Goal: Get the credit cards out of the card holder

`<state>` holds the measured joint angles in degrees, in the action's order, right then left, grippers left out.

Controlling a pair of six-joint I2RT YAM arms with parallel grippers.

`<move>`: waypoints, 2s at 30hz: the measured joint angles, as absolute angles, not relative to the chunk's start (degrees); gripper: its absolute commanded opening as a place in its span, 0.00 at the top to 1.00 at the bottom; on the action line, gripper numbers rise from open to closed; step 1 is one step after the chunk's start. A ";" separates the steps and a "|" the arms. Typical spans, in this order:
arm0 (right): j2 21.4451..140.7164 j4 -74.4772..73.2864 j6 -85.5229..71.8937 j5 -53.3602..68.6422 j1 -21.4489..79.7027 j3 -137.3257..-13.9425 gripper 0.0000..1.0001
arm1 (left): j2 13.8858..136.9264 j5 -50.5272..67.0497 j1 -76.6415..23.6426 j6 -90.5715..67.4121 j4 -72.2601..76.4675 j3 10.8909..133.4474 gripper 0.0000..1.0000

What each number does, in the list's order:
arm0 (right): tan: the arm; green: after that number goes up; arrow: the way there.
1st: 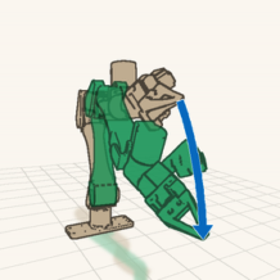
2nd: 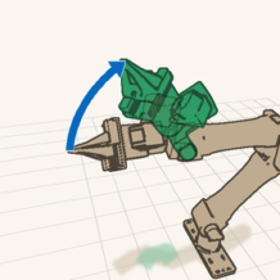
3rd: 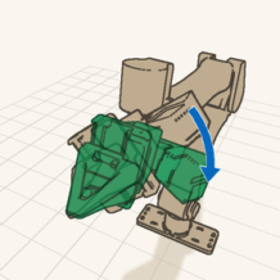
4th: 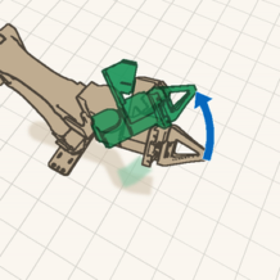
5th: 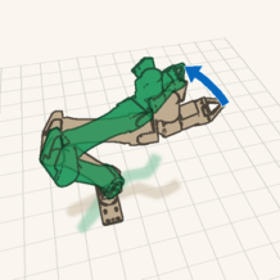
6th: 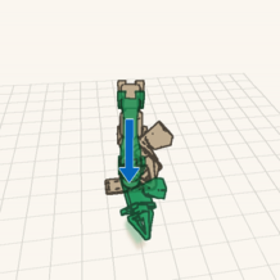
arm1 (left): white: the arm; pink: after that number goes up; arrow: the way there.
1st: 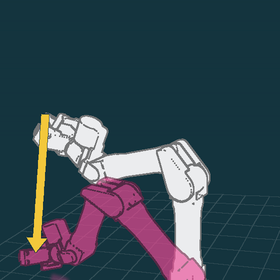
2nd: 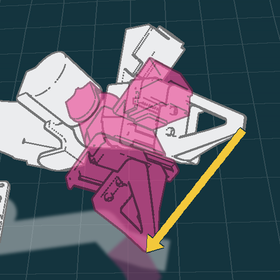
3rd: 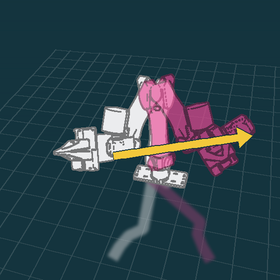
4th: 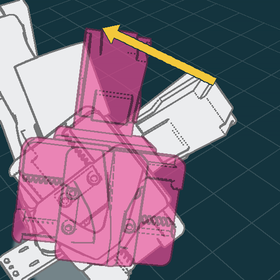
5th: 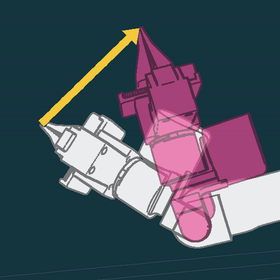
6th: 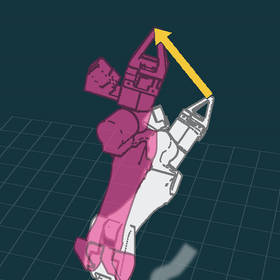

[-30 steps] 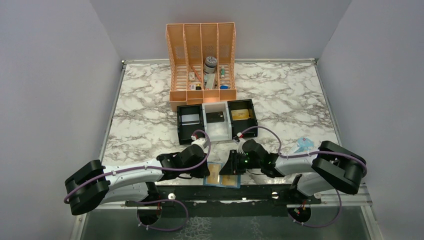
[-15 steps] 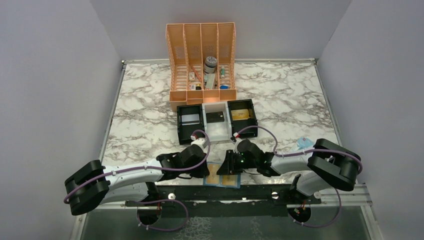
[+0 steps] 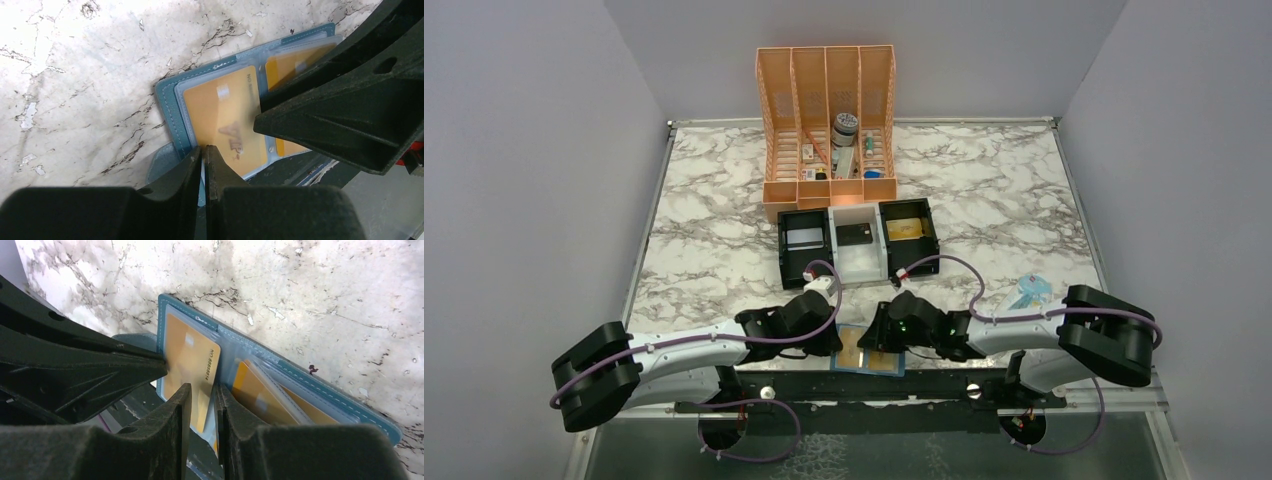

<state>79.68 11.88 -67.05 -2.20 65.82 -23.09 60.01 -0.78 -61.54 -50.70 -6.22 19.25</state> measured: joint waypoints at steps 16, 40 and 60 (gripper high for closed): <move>80.23 8.95 -72.36 -11.62 70.98 -24.56 0.92 | 60.23 -0.95 -61.54 -50.72 -5.96 19.25 0.89; 62.85 9.89 -62.15 -3.33 67.75 -16.34 0.99 | 61.43 -1.61 -61.65 -52.01 -2.42 18.50 0.92; 63.88 10.39 -58.19 2.59 61.30 -12.75 0.99 | 55.94 -1.13 -63.02 -51.29 -0.43 19.53 0.57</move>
<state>63.88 10.39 -58.19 2.59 61.30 -12.75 55.94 -1.13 -63.02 -51.29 -0.43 19.53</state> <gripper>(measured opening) 0.014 0.432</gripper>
